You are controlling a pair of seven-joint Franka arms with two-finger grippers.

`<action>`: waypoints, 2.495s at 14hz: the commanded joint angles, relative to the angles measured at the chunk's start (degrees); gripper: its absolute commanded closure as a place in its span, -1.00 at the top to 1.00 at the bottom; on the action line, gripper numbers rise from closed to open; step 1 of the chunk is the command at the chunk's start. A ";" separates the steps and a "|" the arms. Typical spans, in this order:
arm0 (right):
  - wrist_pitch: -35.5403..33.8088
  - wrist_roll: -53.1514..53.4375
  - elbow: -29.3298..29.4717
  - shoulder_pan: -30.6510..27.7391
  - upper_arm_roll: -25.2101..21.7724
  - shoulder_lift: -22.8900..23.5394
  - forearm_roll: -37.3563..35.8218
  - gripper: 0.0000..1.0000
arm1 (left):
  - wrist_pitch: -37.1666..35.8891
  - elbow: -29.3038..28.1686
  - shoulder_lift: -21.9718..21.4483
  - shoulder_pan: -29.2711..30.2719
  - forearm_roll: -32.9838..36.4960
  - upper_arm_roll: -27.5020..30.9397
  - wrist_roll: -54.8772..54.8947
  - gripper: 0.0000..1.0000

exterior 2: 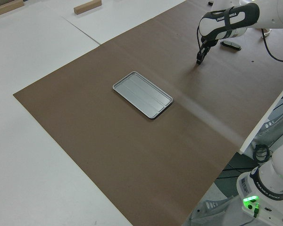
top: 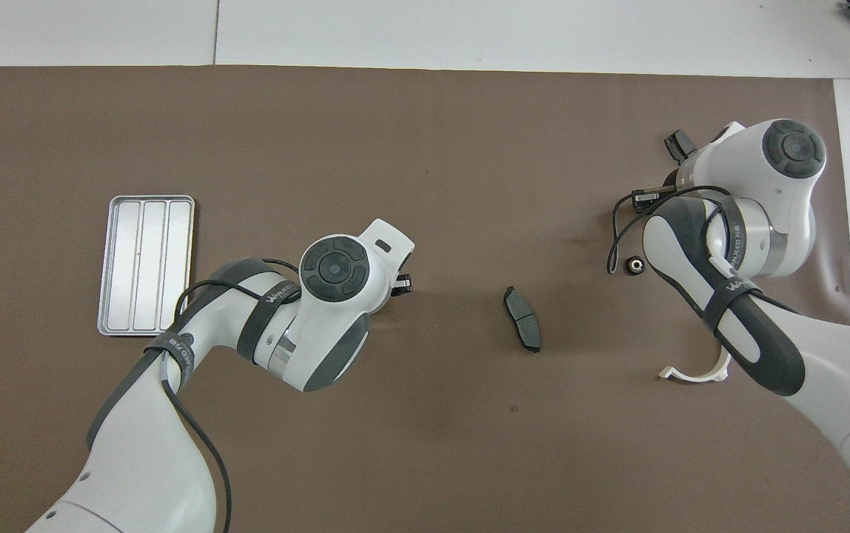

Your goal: Pick bearing gear from pile to tray

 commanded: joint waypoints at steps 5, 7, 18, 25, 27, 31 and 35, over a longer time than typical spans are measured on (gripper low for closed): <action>-9.84 1.06 2.83 0.16 0.89 -5.92 1.41 -1.00 | 0.00 -0.51 -0.30 -0.26 0.80 0.65 1.70 -1.00; -12.38 4.92 4.31 2.17 0.89 -7.24 1.41 -1.00 | -1.83 0.89 -0.21 0.09 0.80 0.65 1.79 -1.00; -2.75 33.02 6.17 22.02 0.89 -1.73 0.54 -1.00 | -13.63 7.67 -4.34 17.73 0.36 0.48 28.02 -1.00; 5.44 49.06 8.98 32.06 0.89 5.50 0.01 -1.00 | -12.75 3.98 -5.48 32.06 -0.25 0.48 49.84 -1.00; 6.32 50.11 8.98 32.77 0.98 5.58 0.36 -1.00 | -11.26 1.79 -5.83 34.62 -2.44 0.56 52.75 -1.00; 8.78 51.61 8.63 33.39 0.98 5.58 0.01 -0.81 | -5.64 -2.96 -5.92 36.47 -2.72 0.48 54.26 -1.00; 8.34 51.70 8.90 34.44 0.89 5.58 -0.17 1.00 | -5.54 -3.76 -6.01 35.86 -6.23 0.48 54.17 -1.00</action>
